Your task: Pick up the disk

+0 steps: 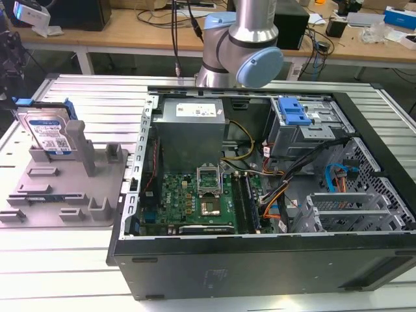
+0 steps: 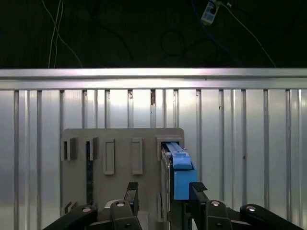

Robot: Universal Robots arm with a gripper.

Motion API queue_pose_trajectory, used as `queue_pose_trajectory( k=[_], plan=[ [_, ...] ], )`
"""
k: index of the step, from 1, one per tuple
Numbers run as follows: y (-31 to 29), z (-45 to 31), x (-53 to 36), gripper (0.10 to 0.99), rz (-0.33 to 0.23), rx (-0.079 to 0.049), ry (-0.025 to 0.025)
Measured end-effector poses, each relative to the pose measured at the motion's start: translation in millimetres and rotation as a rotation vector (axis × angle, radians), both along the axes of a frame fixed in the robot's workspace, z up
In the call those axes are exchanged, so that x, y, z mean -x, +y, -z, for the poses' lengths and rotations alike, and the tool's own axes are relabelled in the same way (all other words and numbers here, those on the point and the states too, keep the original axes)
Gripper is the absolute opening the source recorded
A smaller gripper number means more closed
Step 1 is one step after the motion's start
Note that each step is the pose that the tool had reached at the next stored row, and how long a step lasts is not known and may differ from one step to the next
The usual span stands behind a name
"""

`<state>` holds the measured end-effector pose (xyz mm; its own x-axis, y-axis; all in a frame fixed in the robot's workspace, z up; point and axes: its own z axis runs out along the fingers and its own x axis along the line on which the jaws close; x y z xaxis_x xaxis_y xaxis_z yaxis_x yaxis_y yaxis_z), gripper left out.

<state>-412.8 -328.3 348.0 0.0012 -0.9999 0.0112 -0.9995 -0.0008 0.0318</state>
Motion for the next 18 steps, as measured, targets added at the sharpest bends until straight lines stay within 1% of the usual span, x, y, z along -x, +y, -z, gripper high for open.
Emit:
queue_pose_trajectory(
  k=[1, 2, 3, 8, 15, 18],
  plan=[
    [2.7, 0.2, 0.9, 0.541, -0.003, 0.001, 0.0001],
    [6.9, 0.6, 2.6, 0.541, -0.009, 0.005, 0.0001],
    [7.4, 0.7, 3.8, 0.541, -0.011, 0.009, 0.0001],
    [7.4, 1.2, 3.9, 0.541, -0.011, 0.009, -0.0001],
    [7.6, 8.5, 3.9, 0.541, -0.011, 0.009, -0.0046],
    [8.8, 11.1, 3.8, 0.541, -0.011, 0.009, -0.0063]
  ],
)
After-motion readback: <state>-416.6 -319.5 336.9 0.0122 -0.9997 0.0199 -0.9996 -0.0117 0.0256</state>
